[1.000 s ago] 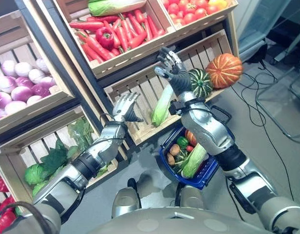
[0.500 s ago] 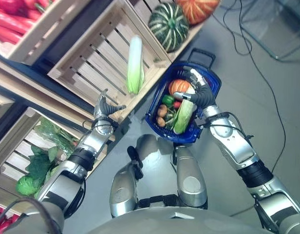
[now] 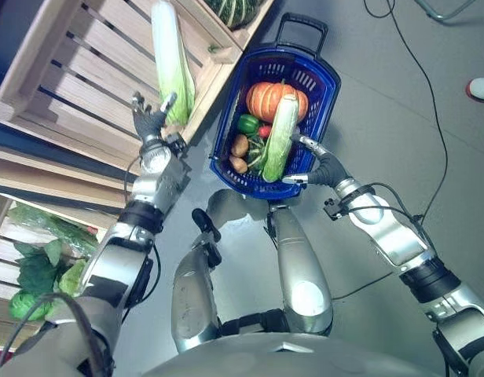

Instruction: Pick up fruits and vegetables into the basket

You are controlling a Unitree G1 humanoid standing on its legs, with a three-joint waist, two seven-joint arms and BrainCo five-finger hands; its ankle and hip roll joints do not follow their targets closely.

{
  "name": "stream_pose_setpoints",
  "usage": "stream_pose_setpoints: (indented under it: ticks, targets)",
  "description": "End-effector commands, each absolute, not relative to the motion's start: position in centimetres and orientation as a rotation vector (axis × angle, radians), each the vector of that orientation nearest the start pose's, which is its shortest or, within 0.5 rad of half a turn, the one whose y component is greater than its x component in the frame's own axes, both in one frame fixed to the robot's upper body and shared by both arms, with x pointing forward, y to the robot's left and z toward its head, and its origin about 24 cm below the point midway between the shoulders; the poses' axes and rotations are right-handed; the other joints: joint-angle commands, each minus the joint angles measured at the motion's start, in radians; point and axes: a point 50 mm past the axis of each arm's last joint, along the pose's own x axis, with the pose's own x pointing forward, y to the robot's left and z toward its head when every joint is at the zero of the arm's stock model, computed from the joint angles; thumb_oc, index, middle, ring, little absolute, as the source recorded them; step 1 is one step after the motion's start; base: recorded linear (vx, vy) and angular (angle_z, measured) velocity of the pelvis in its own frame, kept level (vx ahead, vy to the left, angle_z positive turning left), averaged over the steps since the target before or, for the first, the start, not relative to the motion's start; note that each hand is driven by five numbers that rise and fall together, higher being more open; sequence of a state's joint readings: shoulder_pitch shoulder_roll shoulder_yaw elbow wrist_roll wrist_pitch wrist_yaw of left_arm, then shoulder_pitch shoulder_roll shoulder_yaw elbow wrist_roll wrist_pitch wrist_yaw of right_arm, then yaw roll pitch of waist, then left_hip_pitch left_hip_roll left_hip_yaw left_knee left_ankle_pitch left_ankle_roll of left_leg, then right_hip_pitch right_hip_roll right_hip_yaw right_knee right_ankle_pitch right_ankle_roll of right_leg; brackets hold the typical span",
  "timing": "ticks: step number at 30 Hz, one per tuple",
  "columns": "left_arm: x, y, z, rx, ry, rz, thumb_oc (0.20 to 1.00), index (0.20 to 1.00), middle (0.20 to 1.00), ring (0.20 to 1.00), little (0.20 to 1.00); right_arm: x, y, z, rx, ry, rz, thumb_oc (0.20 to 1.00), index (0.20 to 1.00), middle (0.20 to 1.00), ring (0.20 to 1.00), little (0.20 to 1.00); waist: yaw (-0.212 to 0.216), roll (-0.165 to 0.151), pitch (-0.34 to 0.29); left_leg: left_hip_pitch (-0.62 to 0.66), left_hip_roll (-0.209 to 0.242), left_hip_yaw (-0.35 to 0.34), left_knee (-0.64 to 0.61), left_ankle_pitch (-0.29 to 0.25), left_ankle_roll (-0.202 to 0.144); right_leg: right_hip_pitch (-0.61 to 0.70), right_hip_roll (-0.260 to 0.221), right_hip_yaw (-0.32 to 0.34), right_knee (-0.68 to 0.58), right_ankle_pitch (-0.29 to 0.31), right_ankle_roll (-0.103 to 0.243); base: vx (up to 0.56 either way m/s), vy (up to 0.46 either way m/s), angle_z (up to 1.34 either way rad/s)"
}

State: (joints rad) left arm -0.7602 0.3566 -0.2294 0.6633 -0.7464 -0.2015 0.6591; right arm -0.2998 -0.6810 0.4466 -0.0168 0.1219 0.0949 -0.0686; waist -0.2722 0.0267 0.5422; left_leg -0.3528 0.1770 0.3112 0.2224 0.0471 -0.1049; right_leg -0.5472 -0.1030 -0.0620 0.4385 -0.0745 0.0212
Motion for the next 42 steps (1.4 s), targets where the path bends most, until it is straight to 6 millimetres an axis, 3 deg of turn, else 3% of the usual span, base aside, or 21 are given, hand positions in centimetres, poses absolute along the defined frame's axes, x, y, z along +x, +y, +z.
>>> stream_pose_setpoints:
  ticks: [1, 8, 13, 19, 30, 42]
  targets:
    - [37.5, 23.6, 17.7, -0.297, -0.284, 0.713, 1.000, 1.000, 1.000, 1.000, 1.000, 28.7, -15.4, 9.9, -0.521, -0.124, 0.318, 1.000, 1.000, 1.000, 1.000, 1.000, -0.022, -0.076, -0.022, -0.056, 0.005, -0.004, 0.121, -0.096, -0.006, -0.023, 0.026, 0.040, 0.047, -0.074, 0.048, 0.00, -0.039, 0.01]
    - [37.9, 24.3, 21.6, -0.223, -0.353, 0.874, 1.000, 1.000, 1.000, 1.000, 1.000, 28.2, -15.6, 9.0, -0.488, -0.088, 0.285, 1.000, 1.000, 1.000, 1.000, 1.000, -0.043, -0.089, -0.022, -0.111, 0.020, 0.010, 0.136, -0.094, -0.010, -0.080, 0.035, 0.048, 0.061, -0.072, 0.042, 0.02, -0.056, -0.03]
    - [38.1, 25.8, 24.5, -0.067, -0.360, 1.006, 1.000, 1.000, 1.000, 1.000, 1.000, 27.8, -15.7, 8.1, -0.452, -0.065, 0.256, 1.000, 1.000, 1.000, 1.000, 1.000, -0.059, -0.097, -0.022, -0.154, 0.031, 0.019, 0.157, -0.098, -0.013, -0.124, 0.041, 0.055, 0.077, -0.073, 0.035, 0.02, -0.066, 0.02]
    - [38.4, 27.5, 26.2, 0.055, -0.277, 1.108, 1.000, 1.000, 1.000, 1.000, 1.000, 27.5, -15.9, 7.3, -0.424, -0.050, 0.223, 1.000, 1.000, 1.000, 1.000, 1.000, -0.078, -0.095, -0.022, -0.193, 0.037, 0.024, 0.168, -0.101, -0.018, -0.173, 0.046, 0.064, 0.092, -0.077, 0.027, 0.02, -0.040, 0.00]
    - [39.2, 27.9, 25.0, 0.176, -0.113, 1.053, 1.000, 1.000, 1.000, 1.000, 1.000, 27.7, -16.2, 6.5, -0.357, -0.015, 0.169, 1.000, 1.000, 1.000, 1.000, 1.000, -0.088, -0.083, -0.022, -0.260, 0.033, 0.017, 0.188, -0.102, -0.021, -0.243, 0.057, 0.072, 0.114, -0.078, 0.020, 0.01, -0.023, 0.00]
    - [39.2, 28.6, 23.6, 0.225, 0.016, 1.080, 1.000, 1.000, 1.000, 1.000, 1.000, 28.7, -15.7, 6.7, -0.276, 0.004, 0.136, 1.000, 1.000, 1.000, 1.000, 1.000, -0.091, -0.099, -0.022, -0.328, 0.045, 0.012, 0.224, -0.109, -0.024, -0.295, 0.070, 0.066, 0.125, -0.068, 0.016, 0.00, -0.042, 0.00]
